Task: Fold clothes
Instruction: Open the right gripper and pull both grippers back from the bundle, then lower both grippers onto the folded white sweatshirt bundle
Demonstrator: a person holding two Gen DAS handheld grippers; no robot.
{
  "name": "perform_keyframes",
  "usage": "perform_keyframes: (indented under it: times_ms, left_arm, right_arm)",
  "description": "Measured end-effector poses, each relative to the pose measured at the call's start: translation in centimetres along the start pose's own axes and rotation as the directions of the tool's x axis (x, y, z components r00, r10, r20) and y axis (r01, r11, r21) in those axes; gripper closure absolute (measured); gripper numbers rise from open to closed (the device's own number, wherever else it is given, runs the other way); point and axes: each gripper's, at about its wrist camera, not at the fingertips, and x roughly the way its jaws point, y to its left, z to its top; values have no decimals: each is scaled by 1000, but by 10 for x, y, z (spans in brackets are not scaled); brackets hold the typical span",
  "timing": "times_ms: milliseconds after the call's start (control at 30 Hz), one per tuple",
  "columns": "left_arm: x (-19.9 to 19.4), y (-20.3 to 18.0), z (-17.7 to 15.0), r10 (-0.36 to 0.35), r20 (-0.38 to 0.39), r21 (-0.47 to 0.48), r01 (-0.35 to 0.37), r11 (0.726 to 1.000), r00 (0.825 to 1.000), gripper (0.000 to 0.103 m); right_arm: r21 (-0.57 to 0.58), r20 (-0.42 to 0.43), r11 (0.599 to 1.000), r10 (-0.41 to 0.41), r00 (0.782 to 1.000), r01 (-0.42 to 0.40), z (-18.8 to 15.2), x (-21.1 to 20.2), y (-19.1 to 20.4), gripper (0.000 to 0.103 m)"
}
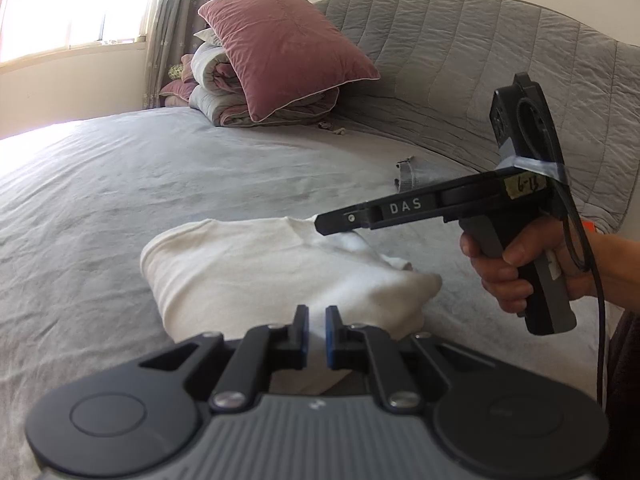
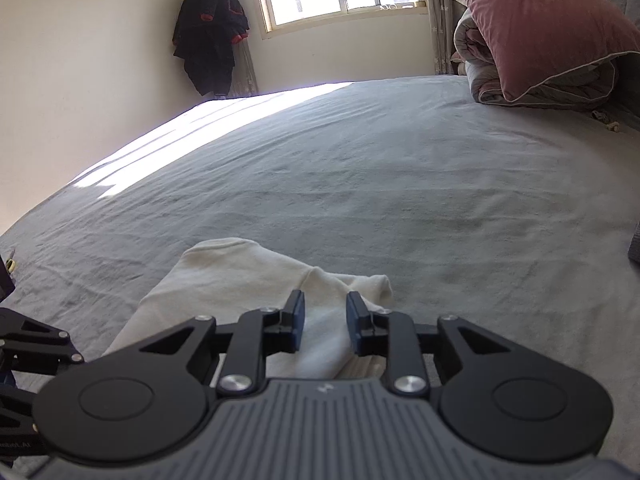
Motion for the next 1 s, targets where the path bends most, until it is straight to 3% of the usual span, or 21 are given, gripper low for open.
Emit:
perform_keyframes:
  times_ms: [200,367,433,567,833,933,1000]
  left_arm:
    - [-13,9,1,29,23,-9,-29,1000,999,96]
    - [-12,5,-3,14,10,7,-14,1000,1000,95]
    - [-8,2,-8,4,-6,20,-4,1000,1000,95]
    - [-1,0,-19,-26,-45,22,27,999,999,93]
    - [-1,-3,-25,-56,-94,40,60,997,994,93]
    - [-5,-3,-23,-64,-109,36,68,997,992,93]
    - [-8,-4,-20,-66,-118,35,70,997,991,91]
  right_arm:
    - [-26,23,997,72,997,-71,-7,-30,12,75]
    - [-114,-3,985,130,992,-129,-22,-42,36,75]
    - [-168,-31,978,121,992,-124,-32,-41,44,75]
    - [-267,-63,959,84,994,-98,-48,-37,46,85]
    - [-383,-83,921,43,996,-71,-59,-51,42,86]
    - [-385,-94,921,24,995,-59,-61,-60,38,77]
    - [-381,-89,923,28,996,-60,-58,-66,37,77]
